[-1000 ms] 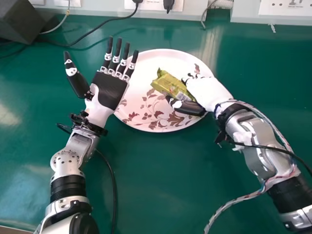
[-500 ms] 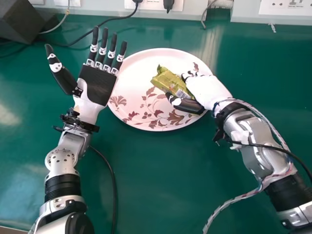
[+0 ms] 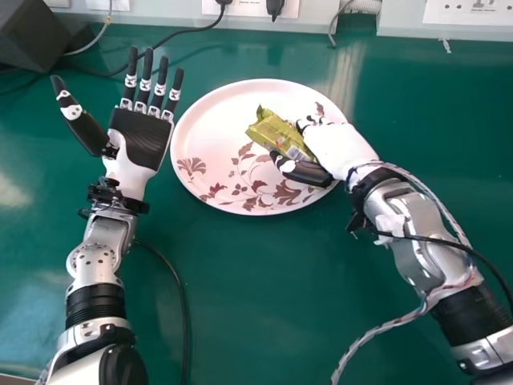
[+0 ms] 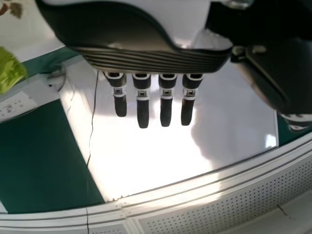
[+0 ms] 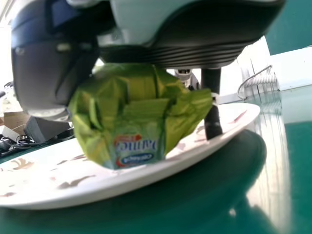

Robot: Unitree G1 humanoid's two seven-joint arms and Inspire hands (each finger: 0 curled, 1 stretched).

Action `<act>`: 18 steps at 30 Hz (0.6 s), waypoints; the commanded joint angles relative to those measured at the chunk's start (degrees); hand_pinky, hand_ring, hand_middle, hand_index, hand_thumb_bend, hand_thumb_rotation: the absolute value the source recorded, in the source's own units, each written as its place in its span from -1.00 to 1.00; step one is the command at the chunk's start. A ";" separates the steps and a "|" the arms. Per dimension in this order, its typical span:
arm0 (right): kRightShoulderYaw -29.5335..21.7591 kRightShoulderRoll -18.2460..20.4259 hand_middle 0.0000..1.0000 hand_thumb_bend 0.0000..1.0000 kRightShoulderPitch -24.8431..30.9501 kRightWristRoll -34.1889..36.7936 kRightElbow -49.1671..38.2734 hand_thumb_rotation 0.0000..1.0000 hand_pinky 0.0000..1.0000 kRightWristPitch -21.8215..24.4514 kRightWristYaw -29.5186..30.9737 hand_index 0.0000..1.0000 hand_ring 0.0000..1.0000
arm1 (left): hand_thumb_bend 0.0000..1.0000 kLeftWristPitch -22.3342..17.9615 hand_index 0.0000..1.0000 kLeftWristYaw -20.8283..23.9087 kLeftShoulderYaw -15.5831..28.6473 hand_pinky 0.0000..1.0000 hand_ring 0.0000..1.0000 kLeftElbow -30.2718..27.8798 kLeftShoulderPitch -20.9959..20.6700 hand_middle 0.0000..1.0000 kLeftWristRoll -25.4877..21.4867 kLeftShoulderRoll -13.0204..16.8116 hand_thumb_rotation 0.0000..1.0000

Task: Pick up biscuit and place it in the plate

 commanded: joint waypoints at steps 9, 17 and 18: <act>1.39 0.54 1.00 -0.73 -0.52 1.16 1.66 0.93 0.42 -0.61 0.85 1.00 0.80 | 1.00 -2.08 0.82 0.39 0.95 0.90 0.79 3.55 -1.64 0.86 0.82 1.39 0.47; 0.96 0.12 1.00 -0.27 -0.20 1.65 -0.87 1.00 0.58 -0.14 1.81 1.00 0.95 | 1.00 -5.85 0.91 -1.60 0.43 0.94 0.84 8.47 -3.40 0.92 3.54 1.99 0.80; 0.93 0.03 1.00 -0.12 -0.10 1.54 -1.30 1.00 0.62 -0.11 1.73 1.00 0.98 | 1.00 -6.48 0.92 -2.11 0.41 0.95 0.84 9.34 -3.69 0.93 3.96 2.06 0.84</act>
